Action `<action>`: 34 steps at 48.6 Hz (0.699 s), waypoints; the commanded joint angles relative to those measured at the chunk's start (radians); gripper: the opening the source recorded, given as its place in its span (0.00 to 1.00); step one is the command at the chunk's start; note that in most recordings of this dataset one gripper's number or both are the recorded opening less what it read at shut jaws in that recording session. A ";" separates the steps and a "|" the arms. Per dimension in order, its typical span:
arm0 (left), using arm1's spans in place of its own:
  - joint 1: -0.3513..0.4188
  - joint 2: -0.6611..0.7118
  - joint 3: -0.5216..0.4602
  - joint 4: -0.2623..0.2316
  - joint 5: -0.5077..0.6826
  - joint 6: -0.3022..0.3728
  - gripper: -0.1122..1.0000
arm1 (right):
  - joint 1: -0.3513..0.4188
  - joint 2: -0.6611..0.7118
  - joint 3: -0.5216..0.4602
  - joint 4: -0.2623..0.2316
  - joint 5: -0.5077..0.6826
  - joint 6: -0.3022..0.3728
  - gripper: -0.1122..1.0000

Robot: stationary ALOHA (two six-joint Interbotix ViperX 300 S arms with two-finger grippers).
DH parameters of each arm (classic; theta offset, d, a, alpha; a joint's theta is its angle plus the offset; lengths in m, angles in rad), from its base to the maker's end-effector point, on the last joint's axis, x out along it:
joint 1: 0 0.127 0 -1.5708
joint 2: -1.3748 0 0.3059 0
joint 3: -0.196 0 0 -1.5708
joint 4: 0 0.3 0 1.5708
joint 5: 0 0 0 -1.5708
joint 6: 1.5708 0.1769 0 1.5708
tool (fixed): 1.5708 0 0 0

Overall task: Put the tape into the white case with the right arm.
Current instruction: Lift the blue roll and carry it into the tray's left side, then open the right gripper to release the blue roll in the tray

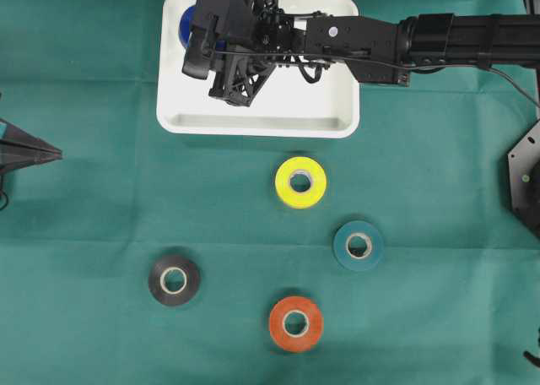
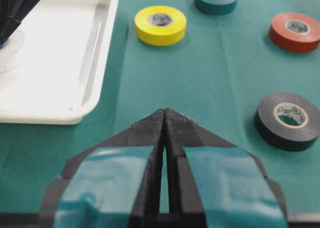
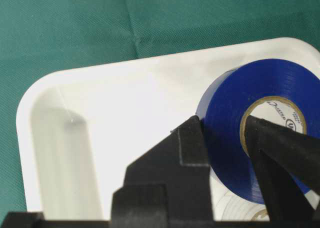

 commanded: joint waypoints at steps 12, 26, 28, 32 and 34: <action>0.002 0.009 -0.011 0.000 -0.005 0.000 0.10 | -0.005 -0.025 -0.009 -0.003 -0.028 0.002 0.11; 0.002 0.008 -0.011 0.000 -0.005 0.000 0.10 | -0.005 -0.025 -0.003 -0.003 -0.032 0.002 0.32; 0.000 0.009 -0.011 0.000 -0.006 0.000 0.10 | -0.005 -0.025 0.000 -0.003 -0.032 0.000 0.42; 0.002 0.008 -0.011 0.000 -0.006 0.000 0.10 | -0.005 -0.025 0.003 -0.003 -0.032 0.002 0.65; 0.002 0.008 -0.011 0.000 -0.005 -0.002 0.10 | -0.006 -0.025 0.005 -0.003 -0.032 0.000 0.76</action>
